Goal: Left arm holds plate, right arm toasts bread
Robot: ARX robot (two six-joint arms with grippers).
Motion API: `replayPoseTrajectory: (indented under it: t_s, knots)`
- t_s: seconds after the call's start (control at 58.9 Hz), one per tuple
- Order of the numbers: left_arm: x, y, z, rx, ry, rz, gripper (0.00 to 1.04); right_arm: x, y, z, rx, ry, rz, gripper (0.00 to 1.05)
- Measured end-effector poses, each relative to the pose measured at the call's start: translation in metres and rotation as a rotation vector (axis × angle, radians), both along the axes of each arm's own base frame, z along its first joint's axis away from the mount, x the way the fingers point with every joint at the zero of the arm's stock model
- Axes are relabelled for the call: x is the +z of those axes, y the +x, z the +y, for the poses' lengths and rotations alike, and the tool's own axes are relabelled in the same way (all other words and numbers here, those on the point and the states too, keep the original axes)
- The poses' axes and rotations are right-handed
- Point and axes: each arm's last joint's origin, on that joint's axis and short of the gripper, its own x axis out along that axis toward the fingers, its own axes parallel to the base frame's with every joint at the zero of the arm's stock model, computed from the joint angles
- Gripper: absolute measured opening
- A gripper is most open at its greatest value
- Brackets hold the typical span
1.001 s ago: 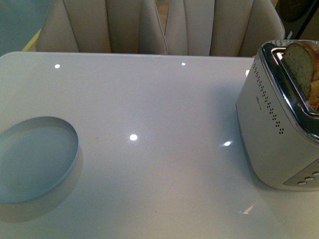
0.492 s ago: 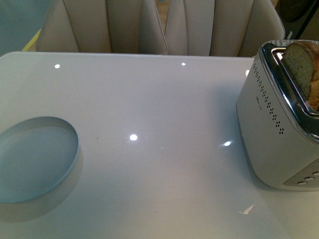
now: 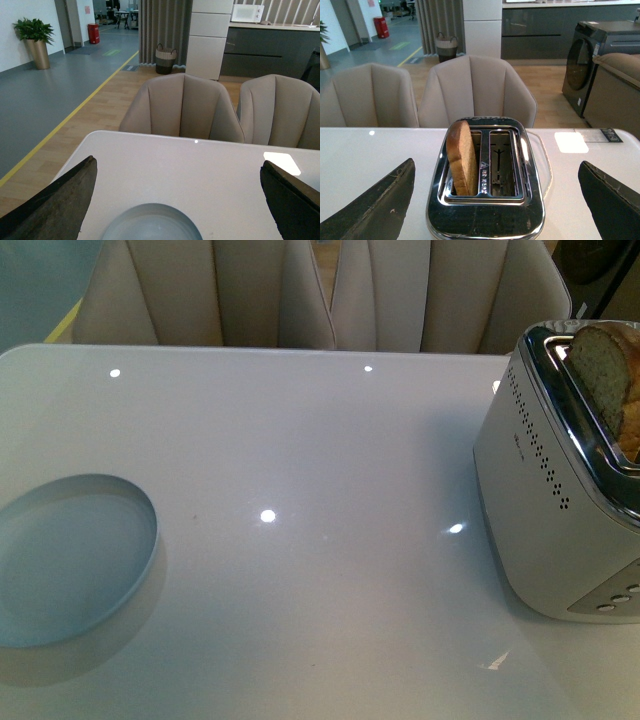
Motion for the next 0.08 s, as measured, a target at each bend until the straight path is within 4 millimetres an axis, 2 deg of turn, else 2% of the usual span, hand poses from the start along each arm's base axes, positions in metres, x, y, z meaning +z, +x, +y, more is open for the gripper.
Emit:
replayPoseTrajectory:
  t_s: [0.085]
  knots:
    - [0.0,0.0,0.0,0.0,0.0,0.0,0.98,0.0,0.0,0.0,0.0,0.0,0.0,0.96]
